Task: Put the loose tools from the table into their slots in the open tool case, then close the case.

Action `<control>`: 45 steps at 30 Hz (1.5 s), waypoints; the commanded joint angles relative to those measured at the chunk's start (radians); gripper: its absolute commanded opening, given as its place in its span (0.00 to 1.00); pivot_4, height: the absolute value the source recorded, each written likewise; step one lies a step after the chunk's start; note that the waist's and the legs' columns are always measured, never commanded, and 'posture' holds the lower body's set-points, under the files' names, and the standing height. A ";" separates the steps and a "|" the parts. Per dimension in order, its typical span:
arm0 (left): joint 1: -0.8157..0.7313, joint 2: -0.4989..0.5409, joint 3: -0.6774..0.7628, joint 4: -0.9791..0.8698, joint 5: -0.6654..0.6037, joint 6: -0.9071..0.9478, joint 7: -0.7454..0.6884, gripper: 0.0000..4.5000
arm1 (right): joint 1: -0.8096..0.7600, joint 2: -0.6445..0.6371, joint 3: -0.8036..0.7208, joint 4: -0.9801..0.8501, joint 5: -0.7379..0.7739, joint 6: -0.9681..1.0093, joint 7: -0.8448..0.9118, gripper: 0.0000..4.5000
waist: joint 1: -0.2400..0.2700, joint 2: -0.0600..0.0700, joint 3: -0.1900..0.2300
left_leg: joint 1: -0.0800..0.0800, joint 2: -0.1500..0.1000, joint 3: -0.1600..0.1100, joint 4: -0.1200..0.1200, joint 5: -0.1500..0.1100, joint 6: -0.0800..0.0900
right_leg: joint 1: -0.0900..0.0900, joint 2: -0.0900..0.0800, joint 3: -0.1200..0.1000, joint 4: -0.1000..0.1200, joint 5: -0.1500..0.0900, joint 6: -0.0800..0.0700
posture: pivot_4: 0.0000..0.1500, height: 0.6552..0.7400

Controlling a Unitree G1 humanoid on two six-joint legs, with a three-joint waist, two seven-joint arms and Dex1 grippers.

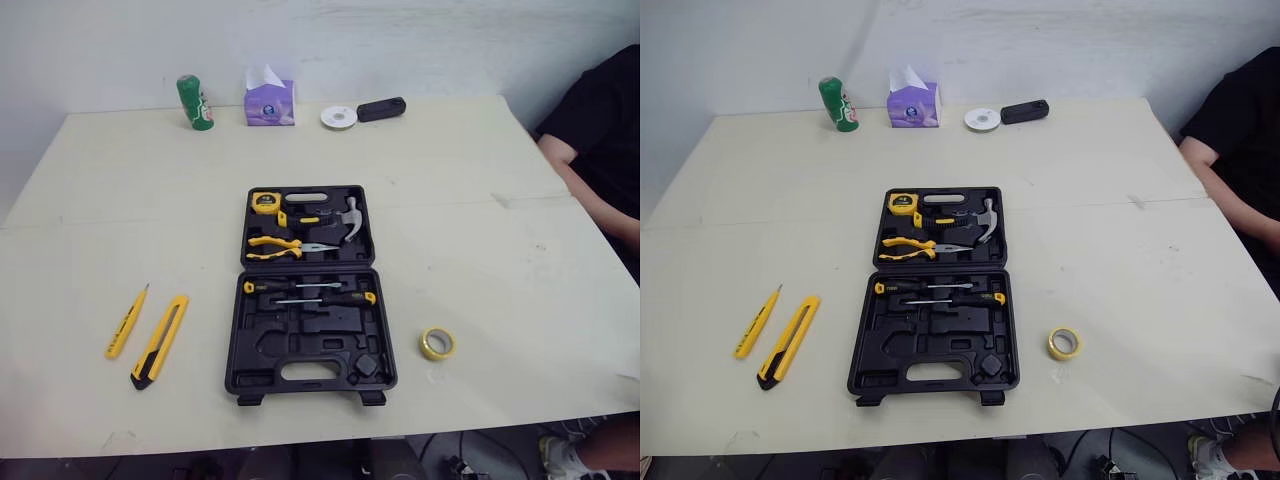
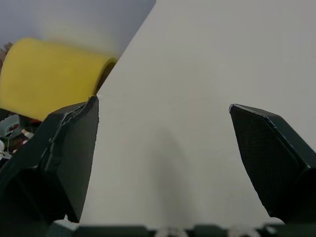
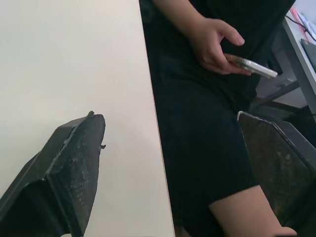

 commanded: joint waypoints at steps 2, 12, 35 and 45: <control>-0.006 -0.007 -0.028 -0.118 -0.042 0.026 -0.016 1.00 | -0.034 0.019 0.012 -0.047 0.041 -0.011 0.050 0.99 | -0.002 0.000 0.000 | 0.000 0.000 0.000 0.000 0.000 0.000 | 0.000 0.000 0.000 0.000 0.000 0.000 | 1.00 1.00; -0.028 0.001 -0.109 -0.346 -0.120 0.152 -0.064 1.00 | -0.101 0.114 0.059 -0.426 0.214 0.196 0.232 0.99 | -0.002 0.000 0.000 | 0.000 0.001 0.002 0.000 0.000 -0.001 | 0.000 0.002 0.001 0.000 0.000 0.000 | 1.00 1.00; -0.025 0.192 -0.309 -0.420 -0.090 0.519 -0.230 1.00 | -0.249 0.336 0.445 -1.321 0.441 0.520 0.414 0.99 | 0.001 0.002 0.003 | -0.004 0.001 -0.001 0.001 0.000 -0.001 | -0.003 0.002 0.000 -0.002 0.000 0.001 | 1.00 1.00; -0.104 0.191 -0.414 -0.391 0.004 0.552 -0.171 1.00 | -0.296 0.415 0.617 -1.422 0.416 0.511 0.462 0.99 | 0.008 0.001 0.002 | -0.016 0.001 -0.003 0.003 0.000 -0.002 | -0.015 0.002 -0.004 0.000 0.000 0.001 | 1.00 1.00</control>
